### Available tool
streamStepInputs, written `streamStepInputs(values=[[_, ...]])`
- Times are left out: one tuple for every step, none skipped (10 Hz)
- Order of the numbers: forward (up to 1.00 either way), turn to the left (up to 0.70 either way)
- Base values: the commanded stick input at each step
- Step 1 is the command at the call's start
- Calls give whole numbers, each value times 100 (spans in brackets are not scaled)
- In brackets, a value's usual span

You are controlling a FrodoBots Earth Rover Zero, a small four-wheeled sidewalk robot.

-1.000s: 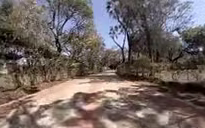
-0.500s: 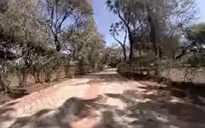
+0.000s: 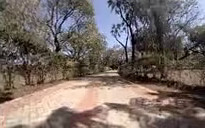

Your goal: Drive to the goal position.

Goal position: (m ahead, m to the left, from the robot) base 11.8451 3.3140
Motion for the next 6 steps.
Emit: streamStepInputs(values=[[100, 0], [100, 0], [100, 0], [100, 0], [100, 0], [100, 0]])
